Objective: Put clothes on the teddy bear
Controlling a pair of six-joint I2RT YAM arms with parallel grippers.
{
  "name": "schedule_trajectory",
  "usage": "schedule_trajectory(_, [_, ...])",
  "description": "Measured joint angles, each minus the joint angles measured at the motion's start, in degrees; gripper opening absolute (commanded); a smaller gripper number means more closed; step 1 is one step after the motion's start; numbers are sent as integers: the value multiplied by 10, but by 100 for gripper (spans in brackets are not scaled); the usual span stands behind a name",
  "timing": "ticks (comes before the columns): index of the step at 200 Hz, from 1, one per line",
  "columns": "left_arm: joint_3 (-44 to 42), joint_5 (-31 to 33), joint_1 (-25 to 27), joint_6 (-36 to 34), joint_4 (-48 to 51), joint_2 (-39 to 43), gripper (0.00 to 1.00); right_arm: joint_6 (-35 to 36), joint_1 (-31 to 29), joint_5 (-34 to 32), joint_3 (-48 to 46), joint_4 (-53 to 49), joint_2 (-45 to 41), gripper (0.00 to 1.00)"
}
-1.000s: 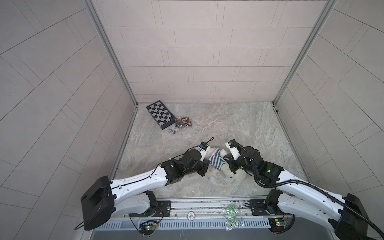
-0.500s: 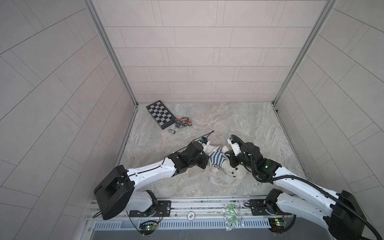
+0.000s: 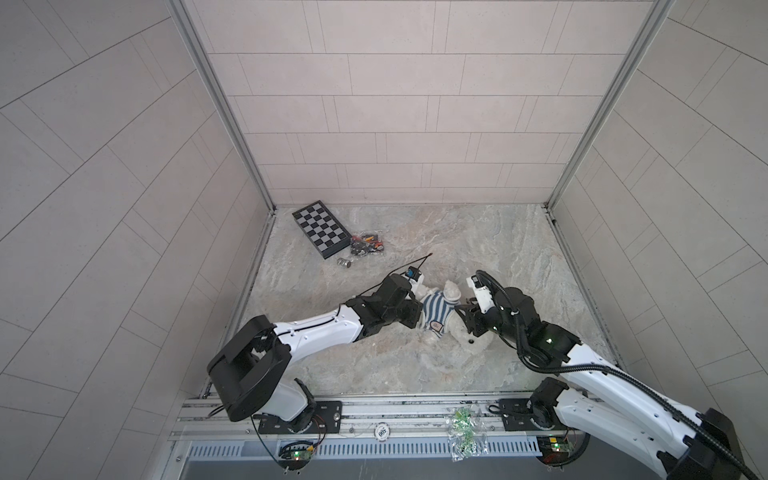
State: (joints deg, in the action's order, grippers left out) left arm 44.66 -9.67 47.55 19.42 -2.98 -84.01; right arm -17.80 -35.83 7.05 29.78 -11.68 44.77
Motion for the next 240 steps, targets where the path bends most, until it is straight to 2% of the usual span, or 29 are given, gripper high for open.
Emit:
schedule_trajectory(51, [0,-8,-13,0,-16,-24,0,-52,0,-21,-39,-111,-193,59])
schedule_trajectory(80, [0,-8,-19,-7,-20,-34,0,-86,0,-33,-67,-149,-238,59])
schedule_trajectory(127, [0,-5,-37,-17,-34,-47,0,-113,2,-59,-106,-157,-231,61])
schedule_trajectory(166, [0,2,-54,-32,-57,-69,0,-114,12,-58,-125,-111,-181,61])
schedule_trajectory(240, [0,4,-63,-41,-69,-84,0,-111,14,-7,-153,-11,-114,61])
